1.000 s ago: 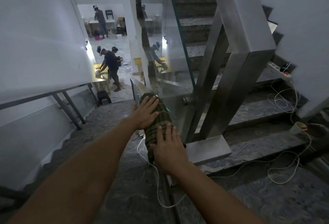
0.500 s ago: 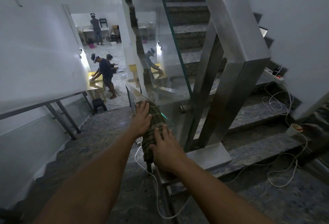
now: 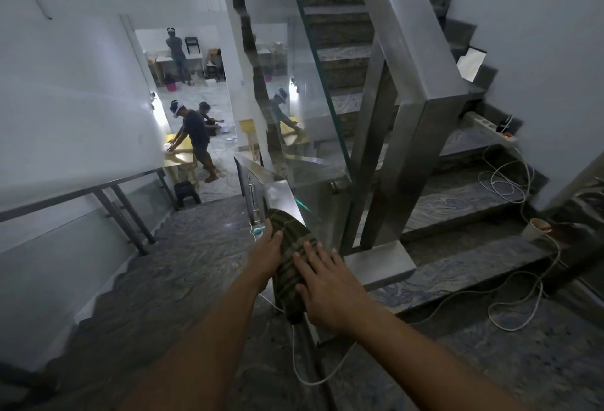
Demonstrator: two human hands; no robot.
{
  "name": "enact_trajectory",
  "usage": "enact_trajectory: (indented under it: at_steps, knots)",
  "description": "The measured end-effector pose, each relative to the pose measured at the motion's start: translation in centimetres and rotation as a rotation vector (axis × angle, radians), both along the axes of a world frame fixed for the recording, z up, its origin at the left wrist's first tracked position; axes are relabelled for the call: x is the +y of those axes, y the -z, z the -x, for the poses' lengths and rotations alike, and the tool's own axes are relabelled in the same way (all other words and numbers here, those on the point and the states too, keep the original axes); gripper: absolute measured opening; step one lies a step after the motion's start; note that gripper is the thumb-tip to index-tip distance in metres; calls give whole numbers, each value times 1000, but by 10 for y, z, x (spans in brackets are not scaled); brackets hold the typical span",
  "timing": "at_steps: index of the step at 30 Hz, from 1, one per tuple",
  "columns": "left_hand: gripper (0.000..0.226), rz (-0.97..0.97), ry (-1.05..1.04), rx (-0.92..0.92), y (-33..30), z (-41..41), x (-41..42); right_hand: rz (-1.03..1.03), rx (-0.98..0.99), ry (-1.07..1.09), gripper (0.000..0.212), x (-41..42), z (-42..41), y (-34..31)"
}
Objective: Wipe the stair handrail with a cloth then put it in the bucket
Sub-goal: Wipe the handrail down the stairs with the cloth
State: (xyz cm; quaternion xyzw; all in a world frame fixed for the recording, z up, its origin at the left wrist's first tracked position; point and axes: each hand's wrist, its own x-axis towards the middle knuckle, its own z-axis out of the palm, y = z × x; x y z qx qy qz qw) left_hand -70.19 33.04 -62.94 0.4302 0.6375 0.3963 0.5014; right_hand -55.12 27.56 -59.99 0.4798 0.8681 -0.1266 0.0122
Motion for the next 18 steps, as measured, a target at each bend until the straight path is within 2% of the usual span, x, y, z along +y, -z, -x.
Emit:
enact_trajectory:
  at_steps: [3,4,7,9,11,13,15,18]
  knots:
    - [35,4,-9,-57,4,-12,-25,-38,-8,-64,72,-16,-21,6]
    - [39,7,-11,-46,6,-15,-32,-57,-11,-75,73,-20,-30,7]
    - [73,43,-43,64,27,-26,-46,-110,-21,-55,63,-22,-59,14]
    - [78,14,-20,137,22,-41,-59,-160,-44,-55,58,-16,-76,17]
    - [77,-31,22,307,5,-55,-74,-148,-51,-45,57,-11,-88,20]
    - [72,-79,80,637,3,-61,-80,-139,-31,-22,59,-8,-97,21]
    - [73,-120,163,871,-2,-62,-82,-152,14,9,58,-4,-108,18]
    - [73,-134,324,995,-11,-69,-87,-180,87,38,54,3,-131,17]
